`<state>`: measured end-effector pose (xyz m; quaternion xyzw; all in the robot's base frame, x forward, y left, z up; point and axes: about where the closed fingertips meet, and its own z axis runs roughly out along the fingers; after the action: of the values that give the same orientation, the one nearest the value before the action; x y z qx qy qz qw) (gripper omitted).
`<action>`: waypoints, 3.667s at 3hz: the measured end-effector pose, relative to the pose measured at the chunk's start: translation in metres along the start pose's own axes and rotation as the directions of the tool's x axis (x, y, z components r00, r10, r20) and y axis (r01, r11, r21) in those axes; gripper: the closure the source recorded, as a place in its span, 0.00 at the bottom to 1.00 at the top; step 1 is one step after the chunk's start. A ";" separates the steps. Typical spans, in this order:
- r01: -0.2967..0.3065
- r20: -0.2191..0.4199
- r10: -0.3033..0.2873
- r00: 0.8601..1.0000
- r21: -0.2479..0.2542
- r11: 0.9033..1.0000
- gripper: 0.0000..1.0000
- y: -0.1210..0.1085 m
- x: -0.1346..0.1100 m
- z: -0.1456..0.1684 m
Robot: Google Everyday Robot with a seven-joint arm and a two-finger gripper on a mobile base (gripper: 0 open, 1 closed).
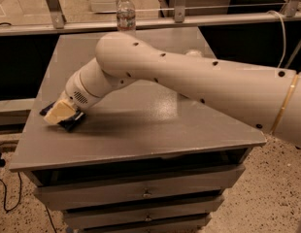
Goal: Move rxbar blueberry near water bottle
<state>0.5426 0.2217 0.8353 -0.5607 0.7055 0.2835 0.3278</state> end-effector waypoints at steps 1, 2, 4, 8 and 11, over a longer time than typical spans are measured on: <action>-0.006 0.016 0.006 1.000 -0.001 1.000 0.64 0.001 -0.005 0.005; -0.010 0.012 0.010 1.000 0.003 1.000 0.88 0.005 -0.004 0.003; 0.067 -0.013 -0.066 0.998 0.081 0.994 1.00 -0.017 -0.014 -0.039; 0.125 -0.046 -0.117 0.992 0.245 0.961 1.00 -0.110 -0.005 -0.063; 0.092 -0.038 -0.085 0.996 0.286 0.954 0.59 -0.139 0.009 -0.072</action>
Offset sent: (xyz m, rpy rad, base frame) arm -0.0060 0.0007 0.0011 0.0076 0.0052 -0.0235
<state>0.6668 0.1314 0.8684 -0.5417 0.7174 0.1559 0.4094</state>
